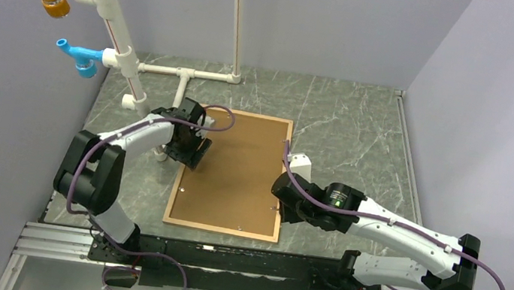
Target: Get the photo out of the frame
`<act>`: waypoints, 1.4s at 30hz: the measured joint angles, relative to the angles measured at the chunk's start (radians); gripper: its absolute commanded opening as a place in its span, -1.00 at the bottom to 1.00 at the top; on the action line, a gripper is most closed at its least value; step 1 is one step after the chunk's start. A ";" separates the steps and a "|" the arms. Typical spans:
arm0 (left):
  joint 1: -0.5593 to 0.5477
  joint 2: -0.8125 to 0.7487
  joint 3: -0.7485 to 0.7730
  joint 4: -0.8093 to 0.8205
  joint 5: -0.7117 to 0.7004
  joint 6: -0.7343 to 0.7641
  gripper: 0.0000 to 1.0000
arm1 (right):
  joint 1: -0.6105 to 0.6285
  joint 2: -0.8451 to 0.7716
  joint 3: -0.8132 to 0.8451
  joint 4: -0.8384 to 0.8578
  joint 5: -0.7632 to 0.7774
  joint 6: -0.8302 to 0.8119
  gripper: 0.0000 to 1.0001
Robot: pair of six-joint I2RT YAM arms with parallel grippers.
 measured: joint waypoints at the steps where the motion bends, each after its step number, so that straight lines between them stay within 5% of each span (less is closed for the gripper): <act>1: 0.012 0.015 0.009 0.000 0.010 0.000 0.20 | 0.000 0.000 0.000 0.004 0.000 -0.001 -1.00; 11: 0.030 0.108 0.052 -0.018 0.025 0.010 -0.20 | 0.000 0.000 -0.002 0.016 0.011 -0.008 -1.00; 26: 0.035 0.131 0.075 -0.040 -0.010 0.023 -0.54 | 0.009 0.053 -0.025 0.040 0.016 -0.014 -1.00; 42: 0.035 0.135 0.081 -0.047 -0.008 0.023 -0.60 | 0.077 0.084 -0.046 0.090 0.160 -0.010 -1.00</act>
